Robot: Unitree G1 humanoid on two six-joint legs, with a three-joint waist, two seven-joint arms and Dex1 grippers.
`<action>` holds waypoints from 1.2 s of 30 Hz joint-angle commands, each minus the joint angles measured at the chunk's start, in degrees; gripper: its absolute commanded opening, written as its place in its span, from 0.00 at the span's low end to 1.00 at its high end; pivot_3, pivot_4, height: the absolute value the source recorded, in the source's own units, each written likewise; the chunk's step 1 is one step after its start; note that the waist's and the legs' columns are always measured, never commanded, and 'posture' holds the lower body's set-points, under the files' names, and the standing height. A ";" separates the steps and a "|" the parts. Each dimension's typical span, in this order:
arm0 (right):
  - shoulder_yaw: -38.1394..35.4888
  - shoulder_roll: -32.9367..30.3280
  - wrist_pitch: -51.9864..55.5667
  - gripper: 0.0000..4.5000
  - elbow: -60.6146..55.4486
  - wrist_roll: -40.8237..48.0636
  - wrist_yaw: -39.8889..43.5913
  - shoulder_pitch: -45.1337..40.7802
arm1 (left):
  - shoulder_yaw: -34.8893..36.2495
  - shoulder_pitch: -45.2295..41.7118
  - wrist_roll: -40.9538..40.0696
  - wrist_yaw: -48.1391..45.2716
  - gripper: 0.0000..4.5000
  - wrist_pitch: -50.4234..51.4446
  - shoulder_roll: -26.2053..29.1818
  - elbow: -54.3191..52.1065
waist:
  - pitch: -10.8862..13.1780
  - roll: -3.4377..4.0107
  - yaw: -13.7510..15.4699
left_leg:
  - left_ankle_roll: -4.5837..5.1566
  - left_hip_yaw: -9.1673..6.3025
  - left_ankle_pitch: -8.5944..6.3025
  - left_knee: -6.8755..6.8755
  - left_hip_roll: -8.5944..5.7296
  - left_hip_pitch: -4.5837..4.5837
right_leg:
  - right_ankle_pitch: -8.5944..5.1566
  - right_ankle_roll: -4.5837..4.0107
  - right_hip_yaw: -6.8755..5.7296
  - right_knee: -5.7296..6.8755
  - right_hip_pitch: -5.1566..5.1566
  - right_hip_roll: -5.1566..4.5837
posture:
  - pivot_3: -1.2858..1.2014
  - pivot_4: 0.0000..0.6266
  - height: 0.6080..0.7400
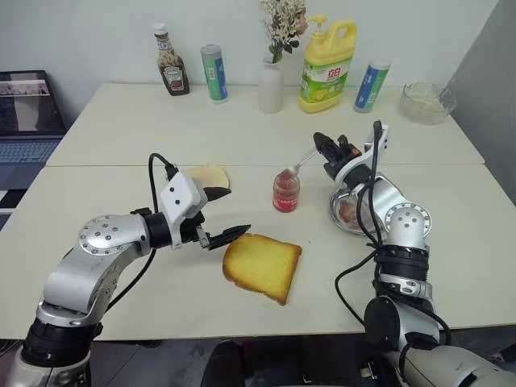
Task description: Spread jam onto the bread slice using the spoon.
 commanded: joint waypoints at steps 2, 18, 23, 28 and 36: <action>1.53 -1.34 4.10 0.01 -8.58 5.91 -0.25 -0.34 | 4.24 1.22 -1.50 -2.50 1.00 -1.46 2.30 -1.21 | 0.00 0.00 -0.01 | 0.00 -0.01 0.00 0.00 0.00 -0.03 | 0.00 0.00 -0.01 -0.01 -0.03 0.00 | 0.52 0.24 1.00; 33.49 -12.67 -0.51 0.01 -30.72 -11.63 18.53 13.12 | 12.06 29.28 -0.35 -6.65 1.00 -8.69 3.07 -12.53 | -0.01 -0.02 -0.64 | 0.01 -0.01 -0.01 -0.02 0.02 -0.33 | -0.05 0.01 0.00 -0.02 -0.37 -0.05 | 0.52 0.24 1.00; 40.84 -12.41 -11.62 0.01 -29.60 -22.58 24.41 13.42 | 11.92 31.51 2.33 -5.08 1.00 -12.25 1.84 -11.16 | -0.02 -0.03 -0.59 | 0.01 -0.03 0.00 0.02 0.02 -0.32 | -0.08 0.03 -0.03 -0.01 -0.37 -0.04 | 0.52 0.24 1.00; 43.06 -12.67 -17.69 0.01 -29.07 -27.76 28.43 14.31 | 11.32 31.43 3.26 -4.16 1.00 -13.24 1.21 -10.19 | -0.04 -0.07 -0.57 | 0.01 -0.03 0.00 0.10 0.01 -0.32 | -0.07 0.01 -0.03 -0.01 -0.33 -0.04 | 0.52 0.24 1.00; 43.70 -12.56 -21.19 0.01 -29.94 -30.72 32.90 14.97 | 11.35 30.54 3.42 -3.54 1.00 -13.85 1.10 -8.86 | -0.04 -0.07 -0.55 | 0.01 -0.05 0.00 0.11 0.02 -0.31 | -0.04 -0.03 -0.04 0.02 -0.33 -0.04 | 0.52 0.24 1.00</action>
